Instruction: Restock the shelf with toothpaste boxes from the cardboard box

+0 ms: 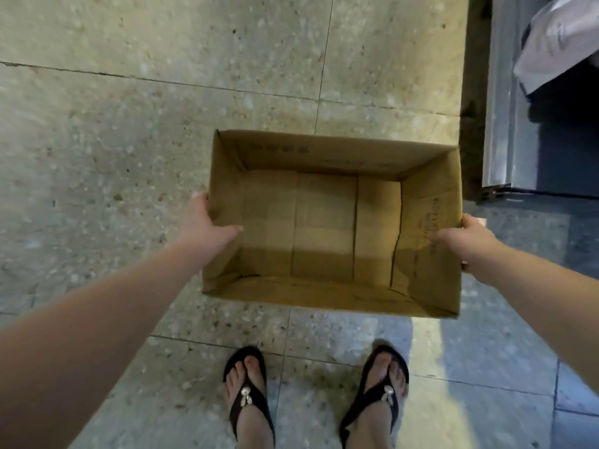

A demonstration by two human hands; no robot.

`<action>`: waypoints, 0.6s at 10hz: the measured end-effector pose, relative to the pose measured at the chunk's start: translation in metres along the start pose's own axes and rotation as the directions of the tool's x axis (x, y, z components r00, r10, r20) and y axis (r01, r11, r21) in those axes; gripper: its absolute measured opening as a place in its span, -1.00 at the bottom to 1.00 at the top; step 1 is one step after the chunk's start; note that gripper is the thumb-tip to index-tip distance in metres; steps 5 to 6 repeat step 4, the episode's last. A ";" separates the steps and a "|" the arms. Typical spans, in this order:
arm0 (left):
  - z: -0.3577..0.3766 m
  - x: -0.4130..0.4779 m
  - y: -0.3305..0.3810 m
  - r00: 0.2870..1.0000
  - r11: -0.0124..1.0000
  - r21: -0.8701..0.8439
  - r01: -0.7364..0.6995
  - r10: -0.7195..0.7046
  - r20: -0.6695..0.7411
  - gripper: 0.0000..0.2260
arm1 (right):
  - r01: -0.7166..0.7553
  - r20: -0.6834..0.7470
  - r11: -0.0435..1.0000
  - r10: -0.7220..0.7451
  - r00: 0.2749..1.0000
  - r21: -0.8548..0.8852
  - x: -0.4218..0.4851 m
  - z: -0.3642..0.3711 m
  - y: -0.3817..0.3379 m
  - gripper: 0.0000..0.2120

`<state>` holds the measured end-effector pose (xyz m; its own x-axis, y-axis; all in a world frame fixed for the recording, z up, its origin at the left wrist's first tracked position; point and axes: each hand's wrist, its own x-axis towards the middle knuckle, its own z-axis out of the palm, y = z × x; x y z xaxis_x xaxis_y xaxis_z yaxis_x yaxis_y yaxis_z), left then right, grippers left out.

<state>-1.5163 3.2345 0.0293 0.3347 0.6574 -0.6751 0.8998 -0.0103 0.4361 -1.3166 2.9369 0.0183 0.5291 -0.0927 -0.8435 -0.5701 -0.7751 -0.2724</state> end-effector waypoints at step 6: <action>0.028 0.000 -0.029 0.999 0.990 0.142 0.015 -0.021 0.045 -0.30 | 0.097 -0.052 0.977 -0.108 0.993 -0.190 -0.011 0.020 0.016 -0.36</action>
